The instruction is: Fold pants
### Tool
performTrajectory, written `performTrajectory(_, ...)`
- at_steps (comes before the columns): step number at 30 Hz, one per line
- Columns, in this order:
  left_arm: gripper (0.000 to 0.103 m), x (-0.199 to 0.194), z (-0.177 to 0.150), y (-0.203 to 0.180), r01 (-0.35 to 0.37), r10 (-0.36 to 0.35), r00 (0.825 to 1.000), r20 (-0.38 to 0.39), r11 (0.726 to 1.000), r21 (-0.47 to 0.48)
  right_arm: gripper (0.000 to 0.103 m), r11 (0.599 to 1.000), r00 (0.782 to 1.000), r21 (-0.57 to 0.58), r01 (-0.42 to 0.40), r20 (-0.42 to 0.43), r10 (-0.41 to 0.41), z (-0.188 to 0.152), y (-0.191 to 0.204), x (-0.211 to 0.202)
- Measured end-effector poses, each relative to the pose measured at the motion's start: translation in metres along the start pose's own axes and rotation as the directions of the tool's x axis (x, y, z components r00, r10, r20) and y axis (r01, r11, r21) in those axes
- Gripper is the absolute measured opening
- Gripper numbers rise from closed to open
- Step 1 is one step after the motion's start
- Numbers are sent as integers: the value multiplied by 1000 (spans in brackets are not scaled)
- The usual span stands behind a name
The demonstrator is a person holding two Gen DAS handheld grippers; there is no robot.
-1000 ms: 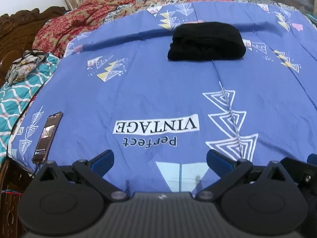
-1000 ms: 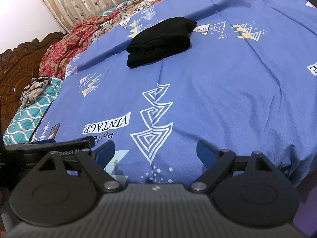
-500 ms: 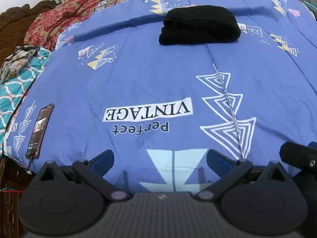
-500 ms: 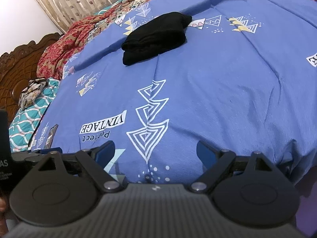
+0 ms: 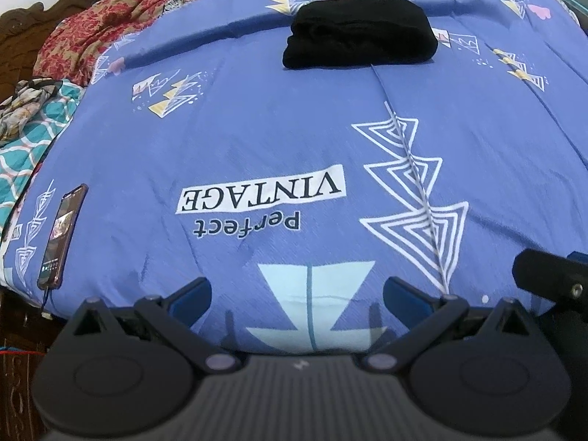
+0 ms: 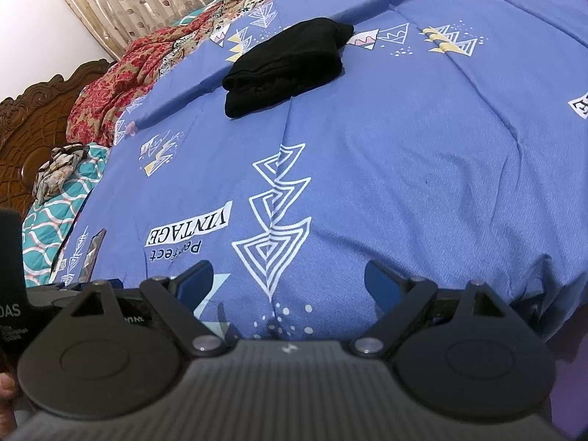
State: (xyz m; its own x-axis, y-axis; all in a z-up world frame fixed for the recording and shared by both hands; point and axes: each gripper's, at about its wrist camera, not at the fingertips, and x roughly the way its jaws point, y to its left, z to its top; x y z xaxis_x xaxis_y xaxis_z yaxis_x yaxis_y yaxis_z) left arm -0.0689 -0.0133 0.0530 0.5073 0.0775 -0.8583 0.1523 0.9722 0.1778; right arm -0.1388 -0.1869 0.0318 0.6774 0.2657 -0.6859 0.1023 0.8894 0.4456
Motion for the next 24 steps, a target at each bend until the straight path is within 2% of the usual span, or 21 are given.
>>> performTrajectory(24, 103, 2, 0, -1, -5, 5, 1000, -11, 1000, 7, 91, 1000, 1000, -3, 2, -1, -2, 0, 0, 1)
